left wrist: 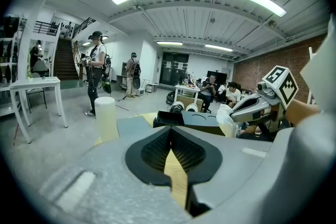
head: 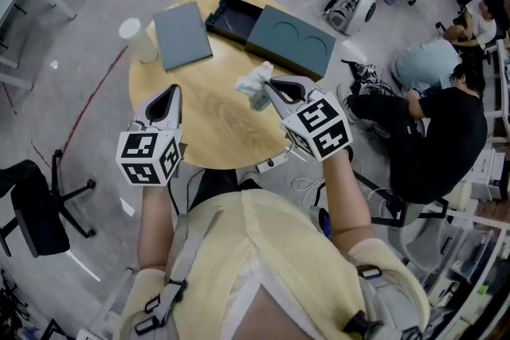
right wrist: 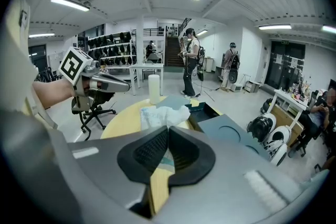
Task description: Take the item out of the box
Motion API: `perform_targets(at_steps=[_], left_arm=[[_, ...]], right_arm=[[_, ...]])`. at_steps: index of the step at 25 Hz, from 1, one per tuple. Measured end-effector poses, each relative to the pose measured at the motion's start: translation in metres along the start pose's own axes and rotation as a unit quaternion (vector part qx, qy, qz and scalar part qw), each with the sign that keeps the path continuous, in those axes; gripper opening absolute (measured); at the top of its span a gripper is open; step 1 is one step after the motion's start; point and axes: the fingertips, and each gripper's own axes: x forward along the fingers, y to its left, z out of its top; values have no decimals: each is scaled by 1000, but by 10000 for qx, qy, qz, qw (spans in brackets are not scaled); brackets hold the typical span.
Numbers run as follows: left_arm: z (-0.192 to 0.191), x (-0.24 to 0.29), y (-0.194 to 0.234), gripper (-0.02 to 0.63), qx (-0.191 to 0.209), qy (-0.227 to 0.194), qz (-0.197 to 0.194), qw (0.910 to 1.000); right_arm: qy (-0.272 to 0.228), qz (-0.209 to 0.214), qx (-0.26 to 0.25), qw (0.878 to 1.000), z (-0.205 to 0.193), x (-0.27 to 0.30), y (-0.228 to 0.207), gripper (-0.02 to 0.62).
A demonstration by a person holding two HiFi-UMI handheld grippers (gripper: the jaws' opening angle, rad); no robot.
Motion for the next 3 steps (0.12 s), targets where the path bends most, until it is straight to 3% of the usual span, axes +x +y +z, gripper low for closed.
perform_targets(at_steps=[3], left_arm=[[2, 5, 2, 2, 16, 16, -27, 10000]], right_arm=[[-30, 19, 89, 10000, 2, 1, -4, 11]])
